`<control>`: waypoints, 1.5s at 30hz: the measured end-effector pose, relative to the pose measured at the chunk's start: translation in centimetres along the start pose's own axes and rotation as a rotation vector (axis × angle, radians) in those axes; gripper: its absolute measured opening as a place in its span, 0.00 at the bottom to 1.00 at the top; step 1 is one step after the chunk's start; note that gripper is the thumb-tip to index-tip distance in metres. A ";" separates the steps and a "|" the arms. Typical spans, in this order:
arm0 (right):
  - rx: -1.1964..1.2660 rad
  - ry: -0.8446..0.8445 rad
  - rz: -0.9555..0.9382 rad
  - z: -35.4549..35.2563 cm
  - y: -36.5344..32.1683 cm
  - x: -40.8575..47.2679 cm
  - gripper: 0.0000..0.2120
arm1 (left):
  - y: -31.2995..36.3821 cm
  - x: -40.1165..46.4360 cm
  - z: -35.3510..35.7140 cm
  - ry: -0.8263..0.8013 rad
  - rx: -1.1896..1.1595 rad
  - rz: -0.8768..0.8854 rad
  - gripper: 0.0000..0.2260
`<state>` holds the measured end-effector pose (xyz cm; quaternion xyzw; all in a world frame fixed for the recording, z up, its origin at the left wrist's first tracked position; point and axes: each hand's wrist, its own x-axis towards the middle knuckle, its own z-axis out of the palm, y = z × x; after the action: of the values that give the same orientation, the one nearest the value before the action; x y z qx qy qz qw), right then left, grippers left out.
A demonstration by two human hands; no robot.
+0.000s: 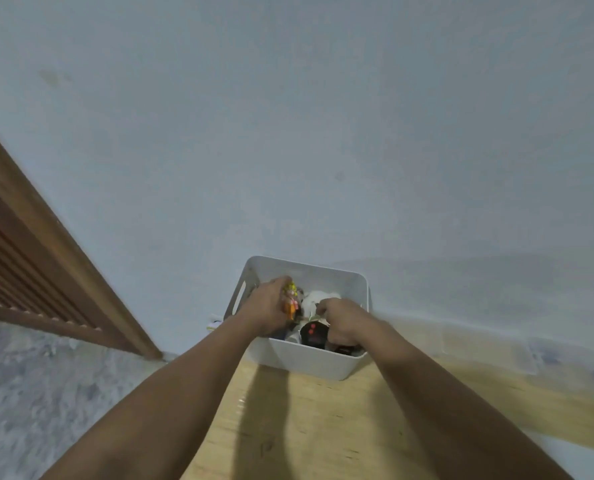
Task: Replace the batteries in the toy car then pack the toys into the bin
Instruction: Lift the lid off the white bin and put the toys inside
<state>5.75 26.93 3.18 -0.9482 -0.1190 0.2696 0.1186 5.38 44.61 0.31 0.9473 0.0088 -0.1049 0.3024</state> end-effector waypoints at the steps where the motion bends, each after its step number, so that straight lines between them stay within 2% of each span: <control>1: 0.026 0.004 -0.008 0.0 0.1 0.1 0.35 | 0.2 0.3 -0.1 -0.035 0.016 -0.001 0.28; 5: 0.104 0.084 -0.050 -0.2 0.8 0.3 0.28 | 0.5 1.9 0.1 -0.133 0.124 0.007 0.28; 9: 0.166 0.121 -0.049 -0.3 1.4 0.4 0.28 | 0.5 2.7 0.8 -0.150 0.337 -0.001 0.31; 12: 0.172 0.132 -0.062 0.1 1.6 0.8 0.27 | 0.4 3.0 1.2 -0.159 0.396 0.007 0.32; 16: 0.194 0.156 -0.054 0.6 1.7 1.2 0.26 | 0.6 2.7 1.3 -0.140 0.351 0.053 0.27; 20: 0.297 0.213 -0.053 0.5 1.9 0.6 0.23 | 0.8 2.1 0.6 -0.095 0.195 0.090 0.23; 22: 0.382 0.272 -0.045 0.1 2.1 0.0 0.20 | 1.1 1.8 0.3 -0.052 0.107 0.079 0.23; 25: 0.481 0.369 -0.031 -0.5 3.0 -1.0 0.17 | 1.9 1.3 0.0 0.059 0.108 0.063 0.25; 29: 0.533 0.493 -0.049 -1.9 5.2 -3.2 0.11 | 4.5 0.4 0.1 0.138 0.040 0.101 0.22; 33: 0.603 0.533 0.011 -3.0 9.0 -6.1 0.10 | 8.9 -0.9 1.3 0.153 -0.029 0.189 0.15; 40: 0.667 0.546 0.158 -3.1 17.8 -12.2 0.09 | 17.3 -2.9 6.3 0.047 -0.076 0.322 0.11; 43: 0.690 0.546 0.241 -2.4 21.8 -15.2 0.09 | 21.1 -4.0 9.5 -0.069 -0.054 0.334 0.09; 45: 0.715 0.545 0.301 -1.8 24.4 -17.2 0.09 | 23.4 -4.9 11.8 -0.206 -0.048 0.306 0.07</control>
<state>-3.48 -1.35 5.93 -0.8907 0.1555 0.0492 0.4243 0.20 18.91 5.29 0.9144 -0.1637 -0.1538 0.3369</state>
